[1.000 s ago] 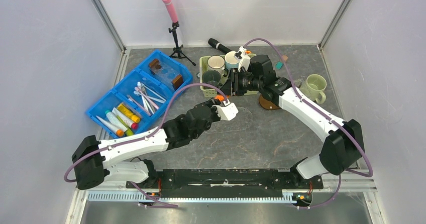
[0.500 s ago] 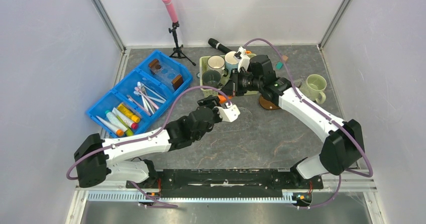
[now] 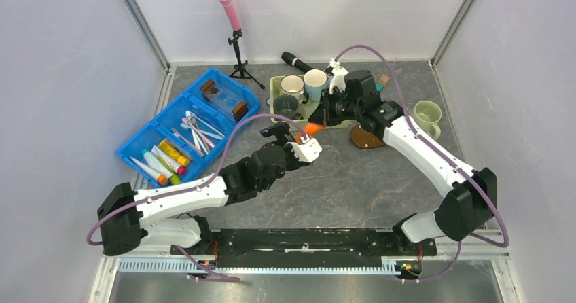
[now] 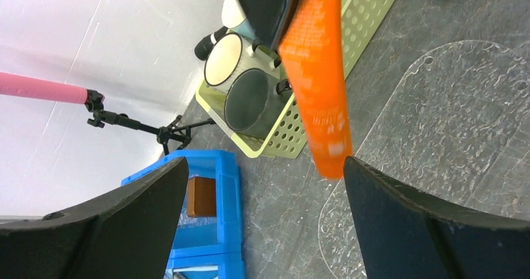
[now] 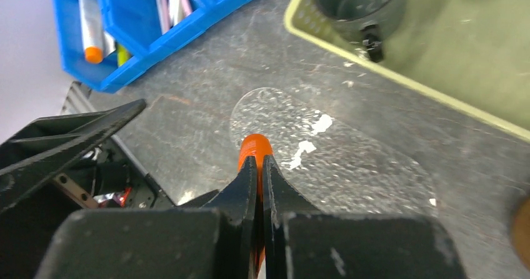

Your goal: Prepare toiletry sets of a toothbrush and toothpaste on the tray

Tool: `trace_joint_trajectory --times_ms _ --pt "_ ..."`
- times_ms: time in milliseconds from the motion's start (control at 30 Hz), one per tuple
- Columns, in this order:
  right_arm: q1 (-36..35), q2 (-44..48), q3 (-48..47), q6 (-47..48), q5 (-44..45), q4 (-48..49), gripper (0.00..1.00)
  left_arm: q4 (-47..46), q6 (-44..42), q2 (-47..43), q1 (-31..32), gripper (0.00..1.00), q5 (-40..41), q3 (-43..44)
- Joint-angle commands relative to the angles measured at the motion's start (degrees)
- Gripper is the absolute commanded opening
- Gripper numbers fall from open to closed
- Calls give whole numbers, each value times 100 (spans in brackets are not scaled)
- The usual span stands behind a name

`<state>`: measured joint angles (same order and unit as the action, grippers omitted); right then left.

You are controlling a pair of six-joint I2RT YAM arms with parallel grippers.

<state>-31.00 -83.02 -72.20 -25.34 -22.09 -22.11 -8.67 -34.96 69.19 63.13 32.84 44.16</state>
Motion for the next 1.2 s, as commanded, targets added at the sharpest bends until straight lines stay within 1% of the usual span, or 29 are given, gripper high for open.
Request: trace_joint_trajectory --times_ms 0,267,433,767,1033,1167 --pt "295 451 -417 525 604 -353 0 39 616 -421 28 100 -23 187" --pt "1001 838 -469 1015 1250 -844 0 515 1153 -945 -45 100 -85 285" --pt "1349 1021 -573 1275 1638 -1061 0 733 1516 -1192 -324 100 -191 295" --pt "1677 1388 -707 1725 2778 -1285 0 1041 2351 -1726 -1427 100 -477 251" --pt "1839 1514 -631 1823 3418 -1358 0 1320 2935 -2100 -2395 100 -455 255" --pt "1904 1569 -554 1827 3787 -1358 0 1422 3235 -2265 -2769 100 -421 242"
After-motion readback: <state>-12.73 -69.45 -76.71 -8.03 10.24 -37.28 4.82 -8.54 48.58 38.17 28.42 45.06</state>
